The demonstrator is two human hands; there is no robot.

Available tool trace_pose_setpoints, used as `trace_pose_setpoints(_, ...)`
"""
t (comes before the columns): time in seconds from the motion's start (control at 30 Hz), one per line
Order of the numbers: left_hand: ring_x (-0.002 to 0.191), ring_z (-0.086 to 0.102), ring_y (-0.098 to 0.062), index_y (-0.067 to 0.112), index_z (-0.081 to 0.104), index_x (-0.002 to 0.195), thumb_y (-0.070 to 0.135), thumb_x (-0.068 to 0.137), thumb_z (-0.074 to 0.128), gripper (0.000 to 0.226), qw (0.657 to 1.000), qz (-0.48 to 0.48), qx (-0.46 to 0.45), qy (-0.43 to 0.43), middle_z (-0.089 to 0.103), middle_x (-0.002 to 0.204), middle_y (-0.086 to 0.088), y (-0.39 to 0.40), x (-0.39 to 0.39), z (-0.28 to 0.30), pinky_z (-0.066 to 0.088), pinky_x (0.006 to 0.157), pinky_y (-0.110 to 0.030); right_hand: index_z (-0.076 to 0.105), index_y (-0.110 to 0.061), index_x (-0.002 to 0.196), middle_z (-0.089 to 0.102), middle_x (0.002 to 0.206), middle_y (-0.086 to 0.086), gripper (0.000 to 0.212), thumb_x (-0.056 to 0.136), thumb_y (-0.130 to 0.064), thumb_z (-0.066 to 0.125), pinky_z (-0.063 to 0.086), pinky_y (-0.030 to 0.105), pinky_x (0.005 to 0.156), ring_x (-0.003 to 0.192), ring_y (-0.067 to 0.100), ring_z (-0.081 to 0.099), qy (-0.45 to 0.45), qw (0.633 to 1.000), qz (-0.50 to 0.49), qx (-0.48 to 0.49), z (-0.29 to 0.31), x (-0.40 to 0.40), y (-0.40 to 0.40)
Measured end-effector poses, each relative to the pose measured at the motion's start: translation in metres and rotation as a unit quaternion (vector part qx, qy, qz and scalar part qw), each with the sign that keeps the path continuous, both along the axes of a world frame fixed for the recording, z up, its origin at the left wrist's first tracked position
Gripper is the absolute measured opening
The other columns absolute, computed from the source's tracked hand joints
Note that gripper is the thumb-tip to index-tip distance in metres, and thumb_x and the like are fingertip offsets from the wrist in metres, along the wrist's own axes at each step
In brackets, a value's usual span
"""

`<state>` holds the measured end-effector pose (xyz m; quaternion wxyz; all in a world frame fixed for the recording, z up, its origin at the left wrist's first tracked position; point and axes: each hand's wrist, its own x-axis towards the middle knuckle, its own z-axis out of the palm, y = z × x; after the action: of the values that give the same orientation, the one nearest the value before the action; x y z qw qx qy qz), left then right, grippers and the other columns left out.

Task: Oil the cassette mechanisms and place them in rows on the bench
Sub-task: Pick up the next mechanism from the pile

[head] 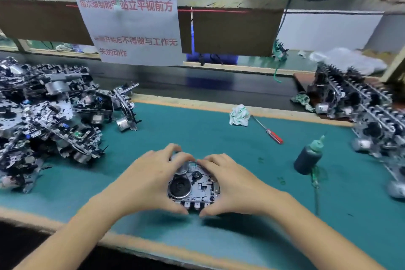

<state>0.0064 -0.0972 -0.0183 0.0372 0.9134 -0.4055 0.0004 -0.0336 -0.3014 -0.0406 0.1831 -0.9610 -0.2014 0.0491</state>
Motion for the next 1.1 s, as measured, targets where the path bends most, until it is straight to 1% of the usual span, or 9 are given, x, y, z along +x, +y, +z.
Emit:
trace_pose_setpoints(0.17,0.093,0.055,-0.017,0.030,0.041,0.133,0.077,0.056,0.061,0.092,0.996,-0.084,-0.008,-0.011,0.043,0.123,0.003,-0.087,0.008,-0.007,0.041,0.081,-0.028,0.026,-0.024,0.146,0.033,0.137,-0.012,0.104,0.061,-0.057,0.076,0.029,0.025,0.107,0.126,0.004,0.023,-0.006,0.995,-0.098,-0.006,0.001,-0.030,-0.076)
trace_pose_setpoints(0.3,0.105,0.049,-0.015,0.033,0.031,0.138,0.078,0.059,0.061,0.096,0.992,-0.125,-0.009,-0.019,0.036,0.128,0.005,-0.136,0.010,-0.017,0.036,0.089,-0.027,0.025,-0.024,0.147,0.032,0.140,-0.013,0.107,0.060,-0.056,0.078,0.013,0.003,0.100,0.127,-0.002,0.020,0.001,0.989,-0.145,0.000,-0.004,-0.045,-0.117)
trace_pose_setpoints(0.4,0.110,0.047,-0.016,0.032,0.028,0.140,0.082,0.056,0.060,0.102,0.989,-0.145,-0.019,-0.011,0.035,0.130,0.005,-0.150,0.011,-0.028,0.034,0.093,-0.029,0.026,-0.027,0.146,0.029,0.142,-0.017,0.107,0.058,-0.054,0.081,0.008,-0.004,0.098,0.125,-0.011,0.019,0.032,0.986,-0.159,0.036,-0.012,-0.052,-0.133)
trace_pose_setpoints(0.47,0.113,0.046,-0.015,0.033,0.028,0.140,0.086,0.052,0.058,0.107,0.986,-0.160,-0.044,0.002,0.036,0.131,0.006,-0.149,0.014,-0.033,0.033,0.096,-0.027,0.026,-0.029,0.146,0.026,0.142,-0.021,0.106,0.059,-0.052,0.082,0.007,-0.004,0.099,0.124,-0.016,0.017,0.039,0.985,-0.160,0.059,-0.016,-0.054,-0.139)
trace_pose_setpoints(0.57,0.117,0.039,-0.008,0.048,0.013,0.140,0.085,0.048,0.063,0.111,0.979,-0.170,-0.088,0.078,0.027,0.136,0.014,-0.142,0.019,-0.042,0.029,0.102,-0.021,0.024,-0.035,0.145,0.018,0.137,-0.036,0.103,0.061,-0.050,0.082,0.005,-0.004,0.099,0.124,-0.027,0.008,0.040,0.983,-0.159,0.085,-0.021,-0.056,-0.141)
trace_pose_setpoints(0.63,0.121,0.037,-0.002,0.056,0.007,0.138,0.080,0.050,0.069,0.110,0.969,-0.167,-0.128,0.132,0.023,0.136,0.021,-0.140,0.021,-0.050,0.031,0.105,-0.021,0.019,-0.047,0.140,0.009,0.136,-0.043,0.101,0.061,-0.050,0.082,0.004,-0.003,0.101,0.127,-0.025,0.004,0.042,0.980,-0.162,0.109,-0.023,-0.057,-0.142)
trace_pose_setpoints(0.73,0.127,0.033,0.006,0.057,0.014,0.138,0.071,0.052,0.077,0.107,0.946,-0.167,-0.200,0.192,0.022,0.135,0.031,-0.140,0.021,-0.058,0.033,0.106,-0.022,0.012,-0.057,0.131,0.008,0.141,-0.039,0.099,0.062,-0.049,0.082,0.005,0.003,0.106,0.133,-0.020,0.004,0.042,0.978,-0.167,0.120,-0.023,-0.056,-0.141)
trace_pose_setpoints(0.93,0.131,0.033,0.002,0.053,0.019,0.138,0.070,0.049,0.079,0.109,0.936,-0.152,-0.235,0.214,0.025,0.136,0.030,-0.138,0.021,-0.065,0.033,0.109,-0.028,0.015,-0.055,0.132,0.009,0.140,-0.040,0.096,0.065,-0.044,0.082,0.002,0.000,0.104,0.131,-0.023,0.000,0.044,0.977,-0.165,0.124,-0.023,-0.058,-0.139)
trace_pose_setpoints(1.1,0.132,0.031,0.003,0.056,0.011,0.139,0.064,0.053,0.081,0.111,0.936,-0.136,-0.246,0.212,0.025,0.139,0.029,-0.137,0.016,-0.065,0.031,0.110,-0.027,0.013,-0.055,0.133,0.002,0.137,-0.045,0.094,0.067,-0.046,0.079,-0.005,-0.002,0.101,0.129,-0.026,-0.008,0.042,0.980,-0.160,0.110,-0.022,-0.059,-0.138)
